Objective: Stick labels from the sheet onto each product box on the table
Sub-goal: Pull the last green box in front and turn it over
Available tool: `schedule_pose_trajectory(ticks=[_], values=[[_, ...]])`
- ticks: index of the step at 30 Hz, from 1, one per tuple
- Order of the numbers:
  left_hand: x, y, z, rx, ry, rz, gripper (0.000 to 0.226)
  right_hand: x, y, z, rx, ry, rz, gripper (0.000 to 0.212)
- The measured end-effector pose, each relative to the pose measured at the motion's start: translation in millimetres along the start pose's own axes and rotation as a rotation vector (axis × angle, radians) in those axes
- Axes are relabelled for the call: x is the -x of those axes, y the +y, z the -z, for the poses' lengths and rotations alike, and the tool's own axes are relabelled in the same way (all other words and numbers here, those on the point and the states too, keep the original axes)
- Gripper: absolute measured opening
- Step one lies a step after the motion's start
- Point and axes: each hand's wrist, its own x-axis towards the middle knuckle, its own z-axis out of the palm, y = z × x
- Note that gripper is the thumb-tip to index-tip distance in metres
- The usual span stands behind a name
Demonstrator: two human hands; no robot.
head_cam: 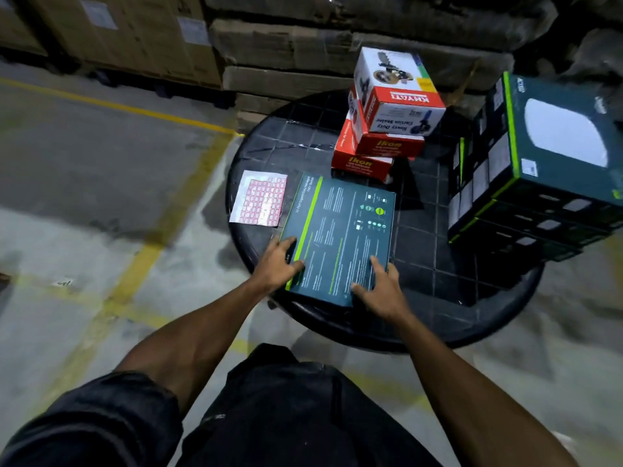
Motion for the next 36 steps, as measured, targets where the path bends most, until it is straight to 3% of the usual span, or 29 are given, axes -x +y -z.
schedule_pose_trajectory(ticks=[6,10,18,25,30,36], values=[[44,-48,-2,-0.039,-0.135,-0.082,0.085,20,20,-19,0.036,-0.053,0.012,0.104],[50,-60,-7,0.046,-0.112,-0.139,0.080,21,21,-27,0.040,-0.036,-0.006,0.110],[30,-21,25,0.060,0.104,-0.214,0.065,19,-2,-9,-0.073,0.265,0.087,0.088],[18,44,65,-0.031,0.272,-0.371,0.070,25,-54,35,-0.238,0.696,0.204,0.072],[6,71,90,-0.121,0.312,-0.499,0.071,20,-81,64,-0.232,0.803,0.298,0.074],[-9,100,125,-0.092,0.423,-0.557,0.060,18,-97,90,-0.210,0.813,0.416,0.069]])
